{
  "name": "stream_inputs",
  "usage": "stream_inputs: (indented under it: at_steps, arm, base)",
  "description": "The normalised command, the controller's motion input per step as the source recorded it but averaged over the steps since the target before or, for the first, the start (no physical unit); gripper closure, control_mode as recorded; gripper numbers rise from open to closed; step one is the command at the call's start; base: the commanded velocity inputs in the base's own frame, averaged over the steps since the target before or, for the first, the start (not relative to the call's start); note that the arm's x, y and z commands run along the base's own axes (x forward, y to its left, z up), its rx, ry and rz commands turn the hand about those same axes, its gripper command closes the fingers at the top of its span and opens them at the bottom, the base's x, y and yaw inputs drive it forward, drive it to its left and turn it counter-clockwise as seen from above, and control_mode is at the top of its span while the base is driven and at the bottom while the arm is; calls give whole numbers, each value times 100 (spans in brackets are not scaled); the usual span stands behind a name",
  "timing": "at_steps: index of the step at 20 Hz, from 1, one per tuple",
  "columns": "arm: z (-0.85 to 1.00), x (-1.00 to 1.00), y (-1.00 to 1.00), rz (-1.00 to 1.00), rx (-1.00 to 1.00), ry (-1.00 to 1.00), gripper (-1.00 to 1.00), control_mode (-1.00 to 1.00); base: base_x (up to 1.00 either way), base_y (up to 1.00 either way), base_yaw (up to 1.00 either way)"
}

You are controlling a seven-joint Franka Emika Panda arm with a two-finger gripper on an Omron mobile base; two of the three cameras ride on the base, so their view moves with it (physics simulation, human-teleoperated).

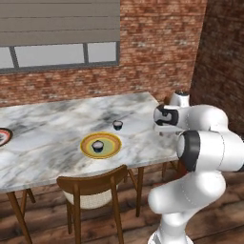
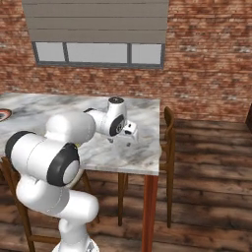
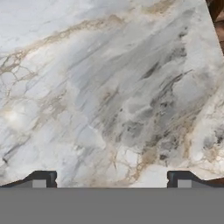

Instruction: Place two yogurt containers on each plate.

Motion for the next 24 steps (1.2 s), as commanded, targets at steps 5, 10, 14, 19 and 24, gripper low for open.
stream_inputs:
  at_steps: [5,10,14,19,24]
  arm:
    - [22,100,33,25,0,2,-100,-100]
    - [21,100,65,21,3,6,-100,-100]
    - [-1,98,84,11,0,0,-100,-100]
    - [0,97,82,2,-1,0,-100,-100]
    - [-3,25,61,0,-4,2,-100,-100]
  base:
    - [0,0,0]
    - [0,0,0]
    - [0,0,0]
    - [0,0,0]
    - [0,0,0]
